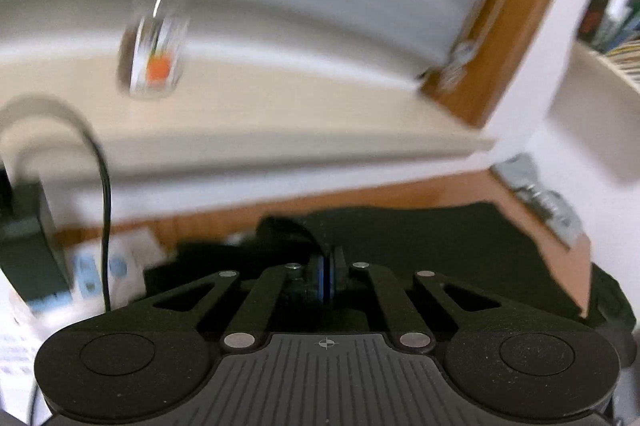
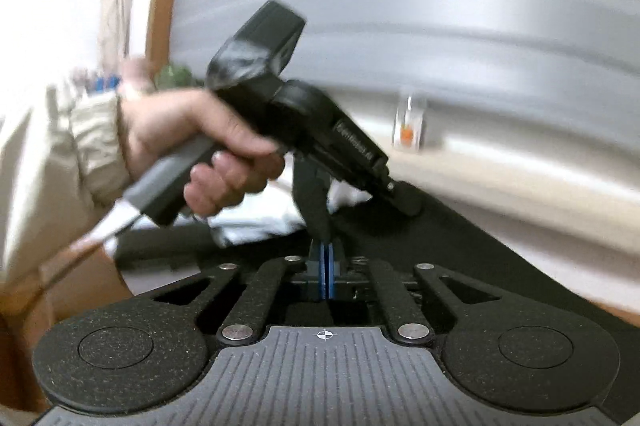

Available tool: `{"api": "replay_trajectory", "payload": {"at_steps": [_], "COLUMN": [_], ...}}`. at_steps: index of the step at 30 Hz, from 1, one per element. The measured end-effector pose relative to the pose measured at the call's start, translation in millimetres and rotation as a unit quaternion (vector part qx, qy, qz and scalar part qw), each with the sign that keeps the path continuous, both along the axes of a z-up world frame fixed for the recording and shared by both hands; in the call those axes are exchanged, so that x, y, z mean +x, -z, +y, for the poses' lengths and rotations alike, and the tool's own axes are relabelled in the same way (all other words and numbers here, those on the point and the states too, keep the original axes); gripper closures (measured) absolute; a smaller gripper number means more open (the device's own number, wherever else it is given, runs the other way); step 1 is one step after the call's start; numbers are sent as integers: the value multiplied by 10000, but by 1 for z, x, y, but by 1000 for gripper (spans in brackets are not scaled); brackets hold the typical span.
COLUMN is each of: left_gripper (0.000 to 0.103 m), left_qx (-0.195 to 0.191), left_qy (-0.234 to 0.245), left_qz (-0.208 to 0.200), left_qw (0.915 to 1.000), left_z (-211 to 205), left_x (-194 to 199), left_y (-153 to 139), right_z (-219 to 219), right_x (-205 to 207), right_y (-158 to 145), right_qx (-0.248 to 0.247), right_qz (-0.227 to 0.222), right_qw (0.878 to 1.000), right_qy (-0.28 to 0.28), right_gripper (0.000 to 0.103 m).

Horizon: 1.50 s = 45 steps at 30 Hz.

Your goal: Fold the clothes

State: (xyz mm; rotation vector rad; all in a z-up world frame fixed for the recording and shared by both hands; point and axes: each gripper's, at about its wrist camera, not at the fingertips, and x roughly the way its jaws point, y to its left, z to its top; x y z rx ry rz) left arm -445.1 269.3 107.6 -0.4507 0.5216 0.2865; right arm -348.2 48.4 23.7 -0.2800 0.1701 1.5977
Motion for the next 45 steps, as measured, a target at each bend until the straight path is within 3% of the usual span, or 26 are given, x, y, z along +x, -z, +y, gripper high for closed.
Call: {"api": "replay_trajectory", "payload": {"at_steps": [2, 5, 7, 10, 11, 13, 14, 15, 18, 21, 26, 29, 34, 38, 40, 41, 42, 45], "left_gripper": [101, 101, 100, 93, 83, 61, 52, 52, 48, 41, 37, 36, 36, 35, 35, 35, 35, 36], "left_qx": [264, 722, 584, 539, 642, 950, 1119, 1228, 1459, 1629, 1565, 1508, 1460, 1519, 1515, 1479, 1436, 1547], "left_qy": [-35, -144, -347, -661, -715, -851, -952, -1009, -968, -609, 309, 812, 1520, 1844, 1962, 2021, 2083, 2169], "left_qz": [-185, -43, 353, 944, 1040, 992, 925, 859, 523, 268, 117, 174, 360, 428, 401, 392, 386, 622], "left_qw": [9995, 9973, 9971, 9919, 9899, 9869, 9848, 9835, 9832, 9844, 9871, 9851, 9769, 9701, 9680, 9673, 9667, 9619], "left_z": [-10, -16, -5, 6, 5, -1, -5, -9, -26, -53, -99, -128, -173, -200, -212, -215, -218, -221], "left_x": [-15, -41, -41, -42, -42, -45, -48, -48, -47, -29, 37, 91, 184, 257, 287, 300, 313, 351], "left_y": [-23, -33, -11, 25, 32, 29, 25, 19, 0, -10, -7, 4, 25, 34, 39, 42, 44, 54], "right_z": [-10, -12, 8, 37, 46, 37, 32, 19, -34, -88, -178, -220, -251, -244, -244, -246, -248, -251], "right_x": [-3, -22, -36, -44, -46, -42, -40, -33, -3, 35, 118, 143, 162, 162, 161, 158, 155, 141], "right_y": [-17, -28, -14, 22, 35, 36, 37, 34, 28, 31, 41, 48, 61, 69, 74, 73, 72, 66], "right_qx": [263, 357, 54, -754, -1048, -1040, -1024, -910, -573, -319, -518, -556, -521, -704, -729, -730, -732, -850], "right_qz": [44, -89, -287, -246, -247, -137, -81, 9, 51, -273, -161, -19, 831, 1281, 1320, 1305, 1286, 1121], "right_qw": [9996, 9982, 9981, 9945, 9914, 9913, 9913, 9930, 9980, 9962, 9708, 9576, 9554, 9558, 9570, 9590, 9610, 9694], "right_qy": [-102, -465, -538, -679, -740, -795, -821, -759, -273, 759, 2337, 2828, 2787, 2553, 2480, 2409, 2336, 2011], "right_gripper": [101, 101, 101, 97, 91, 67, 49, 43, 43, 43, 43, 43, 44, 43, 58, 75, 84, 86]}}
